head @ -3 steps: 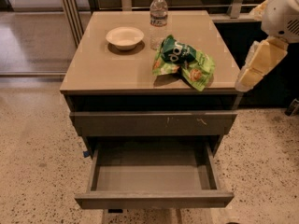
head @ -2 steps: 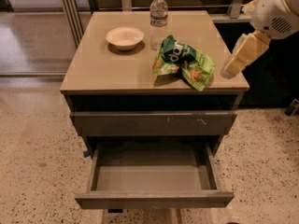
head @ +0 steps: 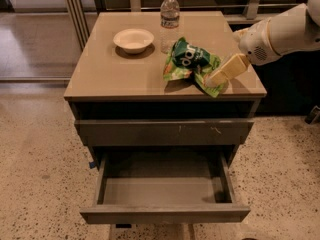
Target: Place green rice chip bag into middle drawer
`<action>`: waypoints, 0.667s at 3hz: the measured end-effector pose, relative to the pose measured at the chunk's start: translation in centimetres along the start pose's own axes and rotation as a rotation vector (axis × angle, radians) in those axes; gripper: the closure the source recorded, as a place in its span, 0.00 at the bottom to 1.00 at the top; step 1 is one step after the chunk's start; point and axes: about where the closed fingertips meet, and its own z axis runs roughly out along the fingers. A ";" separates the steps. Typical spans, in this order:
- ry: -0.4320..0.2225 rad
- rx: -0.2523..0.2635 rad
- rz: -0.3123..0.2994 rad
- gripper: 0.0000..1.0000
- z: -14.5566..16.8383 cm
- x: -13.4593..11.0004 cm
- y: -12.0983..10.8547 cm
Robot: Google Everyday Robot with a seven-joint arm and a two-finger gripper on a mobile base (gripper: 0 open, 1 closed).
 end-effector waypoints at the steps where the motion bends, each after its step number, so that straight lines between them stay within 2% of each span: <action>1: -0.002 0.013 -0.008 0.00 0.3 0.4 0.1; 2: -0.043 0.039 -0.039 0.00 1.6 0.4 -0.1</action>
Offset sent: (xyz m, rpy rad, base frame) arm 0.0191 0.0089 -0.0176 0.0235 -0.1585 0.0078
